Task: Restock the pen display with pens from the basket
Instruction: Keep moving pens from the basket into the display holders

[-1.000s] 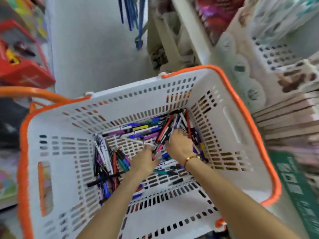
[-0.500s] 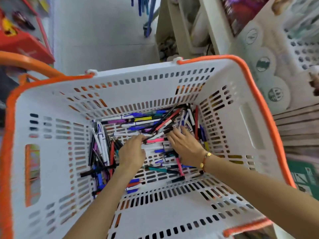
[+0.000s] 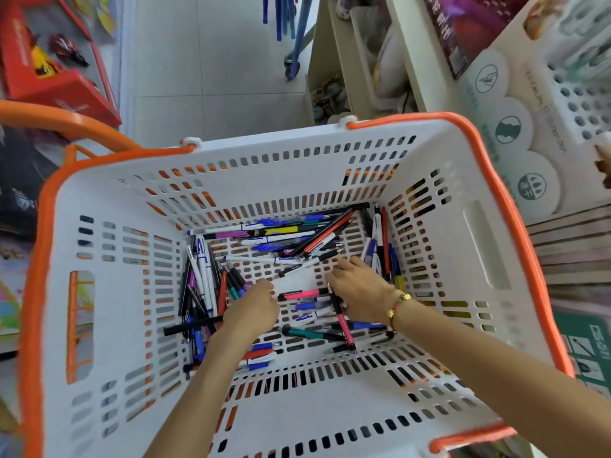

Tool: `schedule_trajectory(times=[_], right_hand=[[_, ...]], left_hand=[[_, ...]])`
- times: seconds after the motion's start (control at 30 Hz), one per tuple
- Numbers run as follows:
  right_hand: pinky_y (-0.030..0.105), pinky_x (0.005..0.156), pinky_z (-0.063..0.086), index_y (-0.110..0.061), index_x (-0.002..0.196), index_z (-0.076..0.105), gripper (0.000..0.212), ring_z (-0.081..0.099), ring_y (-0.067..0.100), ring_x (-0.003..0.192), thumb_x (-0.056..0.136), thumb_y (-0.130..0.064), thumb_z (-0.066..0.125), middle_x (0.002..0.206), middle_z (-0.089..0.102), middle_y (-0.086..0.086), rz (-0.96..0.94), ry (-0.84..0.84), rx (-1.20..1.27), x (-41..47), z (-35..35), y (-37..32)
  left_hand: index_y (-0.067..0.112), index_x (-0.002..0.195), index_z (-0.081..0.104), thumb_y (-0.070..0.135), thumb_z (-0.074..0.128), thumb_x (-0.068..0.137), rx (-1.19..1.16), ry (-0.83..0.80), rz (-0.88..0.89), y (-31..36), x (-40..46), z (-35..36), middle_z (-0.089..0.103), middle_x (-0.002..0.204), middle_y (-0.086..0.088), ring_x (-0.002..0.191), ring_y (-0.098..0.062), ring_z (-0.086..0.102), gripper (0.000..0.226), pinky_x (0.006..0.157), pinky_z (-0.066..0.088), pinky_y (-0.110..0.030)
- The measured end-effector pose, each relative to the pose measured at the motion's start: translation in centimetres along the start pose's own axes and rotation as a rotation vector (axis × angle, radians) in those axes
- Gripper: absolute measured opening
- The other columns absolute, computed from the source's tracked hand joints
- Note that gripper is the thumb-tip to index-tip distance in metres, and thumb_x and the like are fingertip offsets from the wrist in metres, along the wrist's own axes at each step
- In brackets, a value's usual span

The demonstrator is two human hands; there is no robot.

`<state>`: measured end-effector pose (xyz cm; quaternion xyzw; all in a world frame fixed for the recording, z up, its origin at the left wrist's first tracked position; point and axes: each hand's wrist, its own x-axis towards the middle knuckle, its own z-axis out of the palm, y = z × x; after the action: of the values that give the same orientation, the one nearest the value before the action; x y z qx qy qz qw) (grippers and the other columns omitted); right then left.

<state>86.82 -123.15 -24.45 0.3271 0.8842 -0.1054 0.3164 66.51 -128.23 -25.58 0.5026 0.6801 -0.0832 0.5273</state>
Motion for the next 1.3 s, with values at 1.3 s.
schedule_trajectory(times=[1.3], right_hand=[[0.035,0.101,0.04,-0.006,0.114,0.065,0.058,0.059,0.013,0.096,0.078,-0.051,0.073,0.106,0.069,0.001,0.276,-0.212,1.875,-2.3,-5.4,-2.0]], left_hand=[[0.014,0.107,0.067,0.03,0.058,0.095,-1.24,-0.014,0.185,4.3,-2.3,-3.1,0.071,0.109,-0.019,0.095,-0.029,0.068,0.022,0.088,0.053,-0.048]])
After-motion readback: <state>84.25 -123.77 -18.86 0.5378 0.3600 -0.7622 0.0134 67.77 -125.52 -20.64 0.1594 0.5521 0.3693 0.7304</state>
